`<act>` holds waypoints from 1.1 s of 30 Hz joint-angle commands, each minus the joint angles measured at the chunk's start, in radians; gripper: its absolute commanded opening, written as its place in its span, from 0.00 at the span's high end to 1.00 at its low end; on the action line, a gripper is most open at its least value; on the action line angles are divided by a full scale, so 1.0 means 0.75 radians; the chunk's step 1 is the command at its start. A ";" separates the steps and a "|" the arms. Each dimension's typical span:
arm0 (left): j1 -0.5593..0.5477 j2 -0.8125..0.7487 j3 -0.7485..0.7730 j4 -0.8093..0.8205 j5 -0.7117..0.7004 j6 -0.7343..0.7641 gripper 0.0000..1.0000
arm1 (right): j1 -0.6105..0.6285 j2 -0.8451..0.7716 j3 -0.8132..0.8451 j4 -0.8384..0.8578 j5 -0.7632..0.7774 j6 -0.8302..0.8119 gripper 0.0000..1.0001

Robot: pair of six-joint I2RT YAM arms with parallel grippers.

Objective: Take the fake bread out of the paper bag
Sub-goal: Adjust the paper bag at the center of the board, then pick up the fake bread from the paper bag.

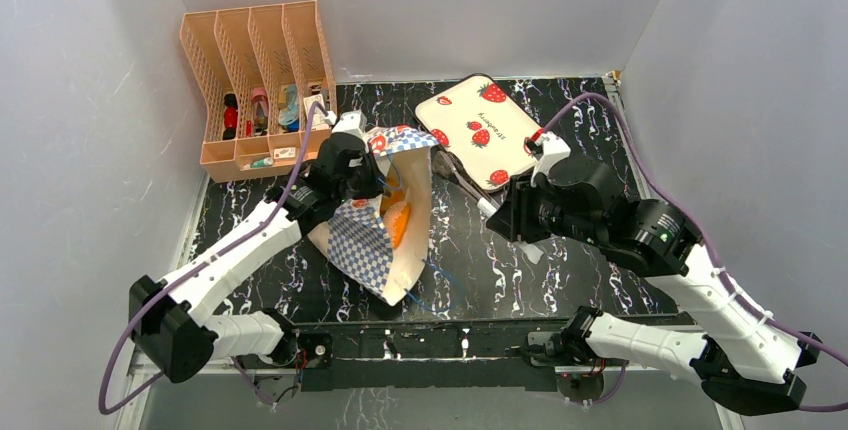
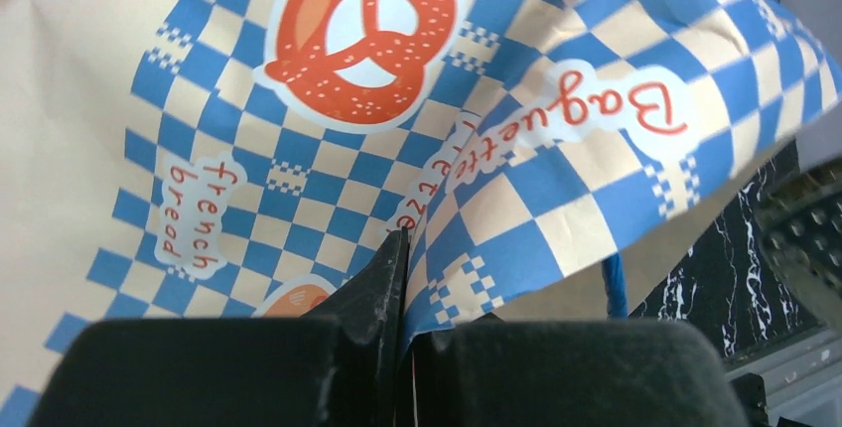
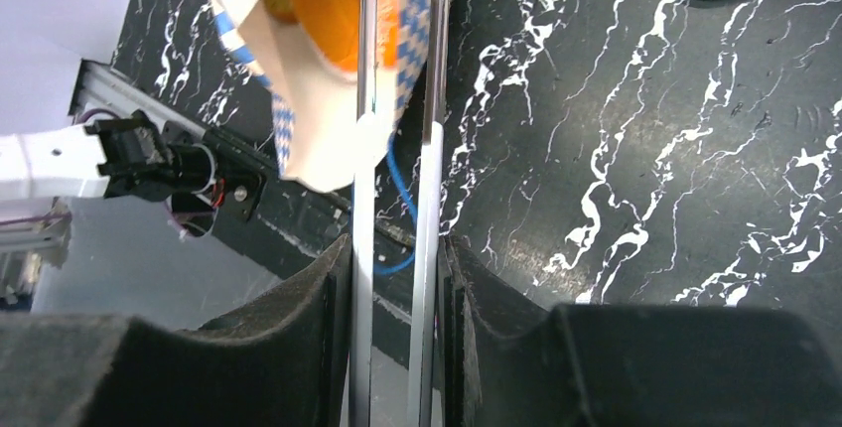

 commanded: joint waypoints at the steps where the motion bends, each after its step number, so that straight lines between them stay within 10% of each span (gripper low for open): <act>1: -0.027 0.070 0.080 0.026 -0.107 -0.025 1.00 | 0.006 -0.050 0.112 -0.001 -0.094 -0.015 0.81; 33: -0.052 -0.015 0.101 0.014 -0.064 -0.147 1.00 | 0.008 0.018 -0.602 0.605 -0.342 0.275 0.66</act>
